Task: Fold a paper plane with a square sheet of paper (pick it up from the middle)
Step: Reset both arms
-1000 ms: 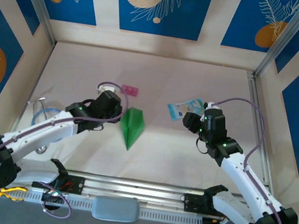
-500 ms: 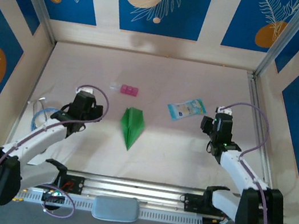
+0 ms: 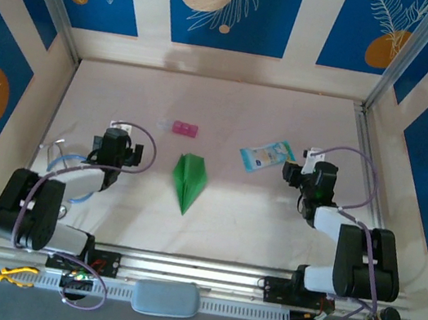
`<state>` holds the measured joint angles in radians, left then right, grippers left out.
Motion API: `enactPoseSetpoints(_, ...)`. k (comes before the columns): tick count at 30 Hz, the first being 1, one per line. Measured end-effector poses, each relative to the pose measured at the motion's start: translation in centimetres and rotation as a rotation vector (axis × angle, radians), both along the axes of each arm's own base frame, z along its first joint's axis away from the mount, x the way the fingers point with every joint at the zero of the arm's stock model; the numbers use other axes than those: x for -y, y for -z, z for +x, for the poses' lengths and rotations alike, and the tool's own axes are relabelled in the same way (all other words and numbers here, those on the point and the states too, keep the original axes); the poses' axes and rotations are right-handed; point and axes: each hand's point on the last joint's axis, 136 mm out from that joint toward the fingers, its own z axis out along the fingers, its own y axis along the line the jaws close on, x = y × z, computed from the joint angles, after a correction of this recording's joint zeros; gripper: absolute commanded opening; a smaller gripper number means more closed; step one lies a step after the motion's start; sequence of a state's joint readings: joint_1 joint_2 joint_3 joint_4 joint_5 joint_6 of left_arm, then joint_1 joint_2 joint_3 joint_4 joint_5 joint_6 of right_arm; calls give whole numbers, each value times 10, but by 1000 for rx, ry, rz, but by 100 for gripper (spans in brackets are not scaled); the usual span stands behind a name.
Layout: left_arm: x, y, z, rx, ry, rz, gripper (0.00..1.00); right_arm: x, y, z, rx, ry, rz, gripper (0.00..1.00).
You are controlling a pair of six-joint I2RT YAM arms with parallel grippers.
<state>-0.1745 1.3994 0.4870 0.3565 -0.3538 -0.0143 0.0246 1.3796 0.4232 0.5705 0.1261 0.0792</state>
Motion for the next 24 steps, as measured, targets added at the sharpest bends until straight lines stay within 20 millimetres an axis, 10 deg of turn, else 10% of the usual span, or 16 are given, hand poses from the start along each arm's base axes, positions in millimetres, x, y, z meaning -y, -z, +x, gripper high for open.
enactPoseSetpoints(4,-2,-5,18,81,27,-31,100,-7,11,9,51,-24,7,62)
enactPoseSetpoints(5,-3,-7,23,109,33,-44,100,-7,21,7,23,-24,8,70)
enactPoseSetpoints(6,-3,-7,27,125,40,-53,100,-7,24,6,16,-19,9,99)
enactPoseSetpoints(24,-4,-15,26,285,67,-96,100,7,18,11,40,41,16,99)
